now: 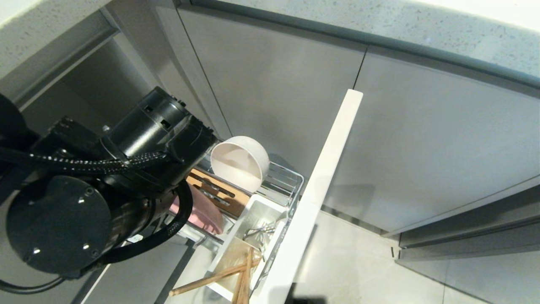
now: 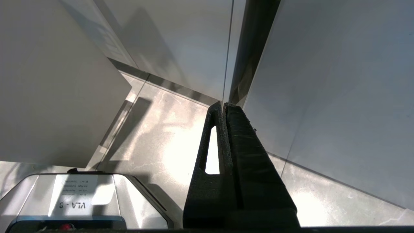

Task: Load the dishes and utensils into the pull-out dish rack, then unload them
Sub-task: Take the plate out of the cupboard

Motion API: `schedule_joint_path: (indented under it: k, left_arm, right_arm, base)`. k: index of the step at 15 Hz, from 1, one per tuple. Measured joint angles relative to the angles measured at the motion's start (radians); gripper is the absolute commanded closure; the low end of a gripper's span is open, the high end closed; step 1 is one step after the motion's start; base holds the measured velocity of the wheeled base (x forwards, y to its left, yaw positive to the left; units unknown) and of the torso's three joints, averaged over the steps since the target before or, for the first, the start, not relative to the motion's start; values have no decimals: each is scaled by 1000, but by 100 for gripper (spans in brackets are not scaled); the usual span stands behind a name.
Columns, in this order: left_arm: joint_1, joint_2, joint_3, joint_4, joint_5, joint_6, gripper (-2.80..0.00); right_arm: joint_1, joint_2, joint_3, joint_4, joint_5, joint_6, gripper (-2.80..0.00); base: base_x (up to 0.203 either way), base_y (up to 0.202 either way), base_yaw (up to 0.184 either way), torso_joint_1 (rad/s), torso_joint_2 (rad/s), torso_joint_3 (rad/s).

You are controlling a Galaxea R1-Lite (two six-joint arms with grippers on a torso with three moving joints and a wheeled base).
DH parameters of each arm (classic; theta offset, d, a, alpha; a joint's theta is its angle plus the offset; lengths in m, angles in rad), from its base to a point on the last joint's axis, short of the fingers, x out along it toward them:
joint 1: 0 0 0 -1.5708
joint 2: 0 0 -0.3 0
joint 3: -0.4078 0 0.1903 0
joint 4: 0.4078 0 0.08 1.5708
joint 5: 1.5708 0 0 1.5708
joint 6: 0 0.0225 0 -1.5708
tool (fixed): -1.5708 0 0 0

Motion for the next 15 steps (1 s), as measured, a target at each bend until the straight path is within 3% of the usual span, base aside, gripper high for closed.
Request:
schedule_joint_path:
  k: [1,2,15]
  left_arm:
    - [0,0,1,0,-1,-1,-280]
    - [-1,0,3,0,0,0,0]
    - [4,-8,2,-1,6,-2,0]
  right_arm:
    - [0,0,0,0,0,0,0]
    - [0,0,0,0,0,0,0]
    - [0,0,0,0,0,0,0]
  base:
    - [0,0,0,0,0,0]
    - [0,0,0,0,0,0]
    - [0,0,0,0,0,0]
